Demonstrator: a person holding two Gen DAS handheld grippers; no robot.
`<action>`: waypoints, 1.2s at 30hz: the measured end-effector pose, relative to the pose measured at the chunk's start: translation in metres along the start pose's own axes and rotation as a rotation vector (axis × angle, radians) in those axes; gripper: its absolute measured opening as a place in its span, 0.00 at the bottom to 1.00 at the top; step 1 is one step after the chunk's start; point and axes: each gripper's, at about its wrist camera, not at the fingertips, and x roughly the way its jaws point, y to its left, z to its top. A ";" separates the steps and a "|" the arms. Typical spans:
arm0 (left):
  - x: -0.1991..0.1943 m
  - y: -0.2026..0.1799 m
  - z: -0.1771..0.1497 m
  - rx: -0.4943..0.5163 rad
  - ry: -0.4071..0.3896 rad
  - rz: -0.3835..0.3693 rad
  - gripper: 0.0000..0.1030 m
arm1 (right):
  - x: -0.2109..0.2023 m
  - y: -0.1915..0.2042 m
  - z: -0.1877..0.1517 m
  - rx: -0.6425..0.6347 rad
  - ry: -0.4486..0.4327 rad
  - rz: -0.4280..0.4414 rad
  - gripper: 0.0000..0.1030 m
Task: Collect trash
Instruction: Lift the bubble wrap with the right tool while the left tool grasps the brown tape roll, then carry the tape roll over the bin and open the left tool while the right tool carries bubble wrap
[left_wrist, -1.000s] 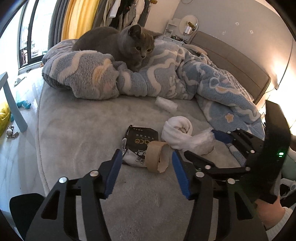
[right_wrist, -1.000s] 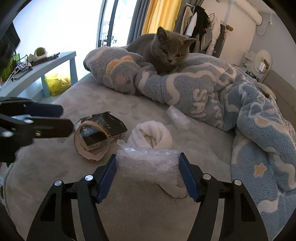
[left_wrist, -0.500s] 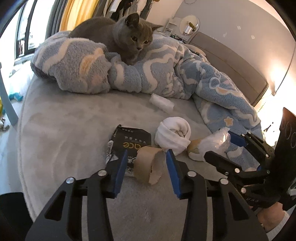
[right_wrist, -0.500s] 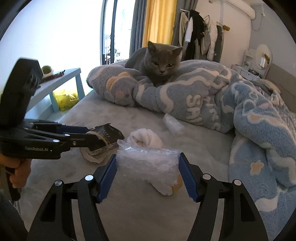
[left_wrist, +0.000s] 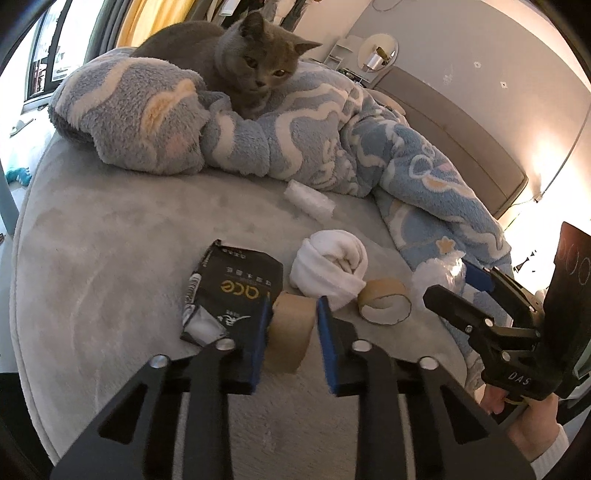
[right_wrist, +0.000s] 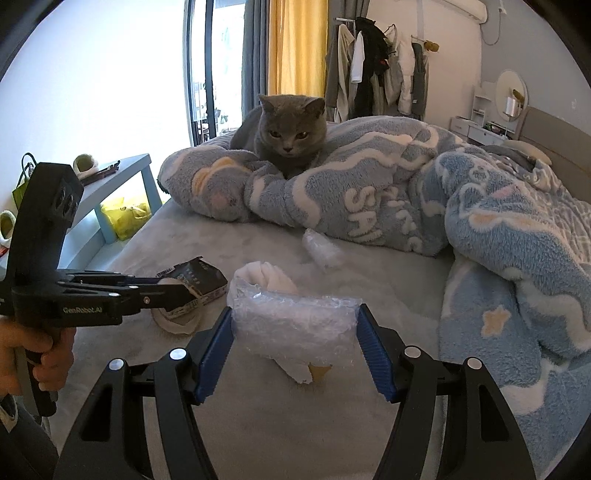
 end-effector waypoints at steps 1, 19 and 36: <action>0.000 -0.001 -0.001 0.003 0.002 0.002 0.24 | -0.002 0.001 0.001 0.000 -0.003 0.002 0.65; -0.042 -0.012 -0.015 0.029 -0.011 0.029 0.22 | -0.008 0.028 0.000 -0.011 0.012 0.015 0.64; -0.085 -0.004 -0.038 0.050 0.005 0.154 0.22 | -0.012 0.065 -0.011 0.008 0.056 0.075 0.64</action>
